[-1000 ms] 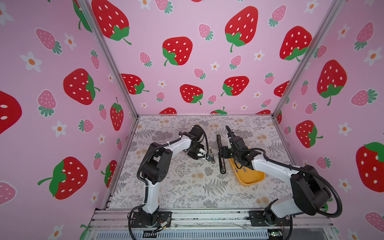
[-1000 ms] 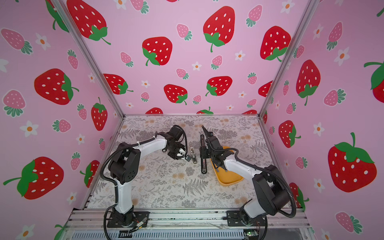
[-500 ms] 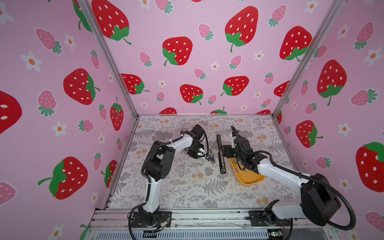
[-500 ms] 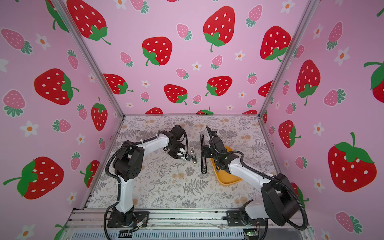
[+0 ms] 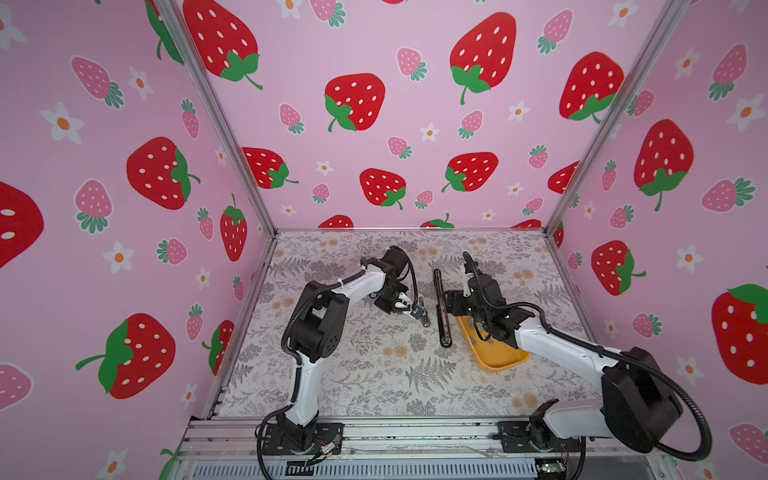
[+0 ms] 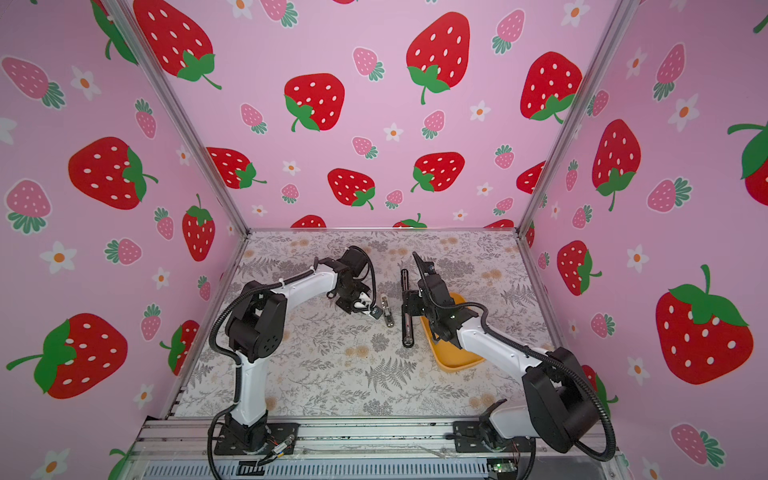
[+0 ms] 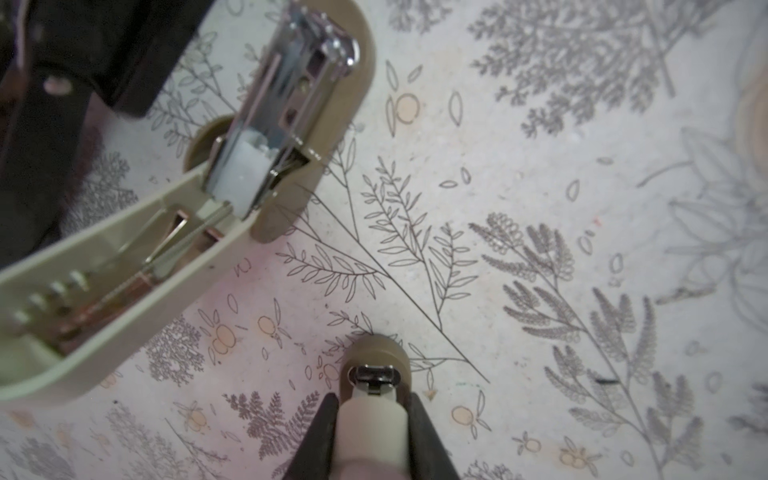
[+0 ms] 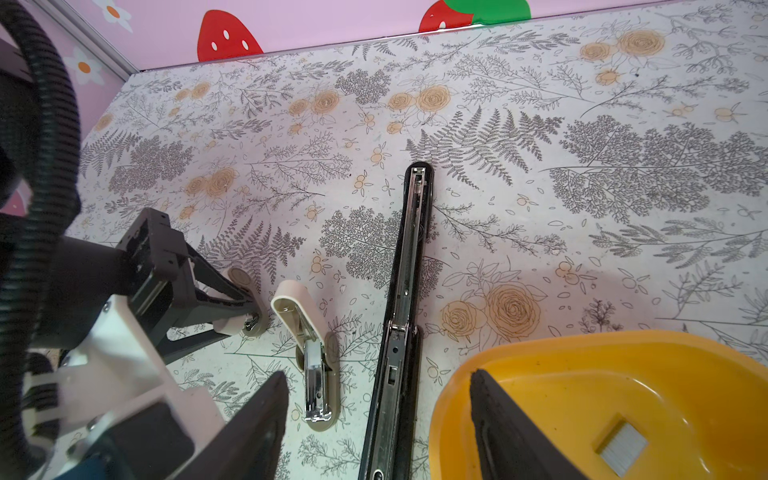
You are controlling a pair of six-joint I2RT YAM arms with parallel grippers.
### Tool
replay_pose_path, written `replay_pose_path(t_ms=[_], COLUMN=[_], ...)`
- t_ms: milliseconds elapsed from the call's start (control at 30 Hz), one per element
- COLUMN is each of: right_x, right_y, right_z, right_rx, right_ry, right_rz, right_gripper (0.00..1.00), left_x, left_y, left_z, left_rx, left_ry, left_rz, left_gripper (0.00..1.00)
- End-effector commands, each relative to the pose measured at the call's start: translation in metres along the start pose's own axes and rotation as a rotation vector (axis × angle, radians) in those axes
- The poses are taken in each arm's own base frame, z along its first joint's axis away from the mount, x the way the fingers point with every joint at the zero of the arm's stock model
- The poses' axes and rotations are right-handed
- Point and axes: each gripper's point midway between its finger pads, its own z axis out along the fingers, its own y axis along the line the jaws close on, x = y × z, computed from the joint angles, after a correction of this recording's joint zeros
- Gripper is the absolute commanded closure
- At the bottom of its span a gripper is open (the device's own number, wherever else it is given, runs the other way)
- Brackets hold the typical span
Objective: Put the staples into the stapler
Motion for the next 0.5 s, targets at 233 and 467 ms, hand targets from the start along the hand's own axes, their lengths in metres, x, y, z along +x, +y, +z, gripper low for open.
replay_pose_path(t_ms=[233,467], right_x=[-0.022,-0.057], right_y=[0.056,0.118], right_z=[-0.046,-0.111], right_rx=[-0.323,-0.73], right_ry=[0.022,-0.086], right_rz=[0.235,0.483], right_gripper=[0.12,0.07], left_x=[-0.012,0.035], left_y=[0.085,0.115], left_z=[-0.08,-0.182], left_rx=[-0.443,-0.837], left_ry=[-0.221,-0.243], left_rz=[-0.456,-1.186], left_gripper=[1.0,1.0])
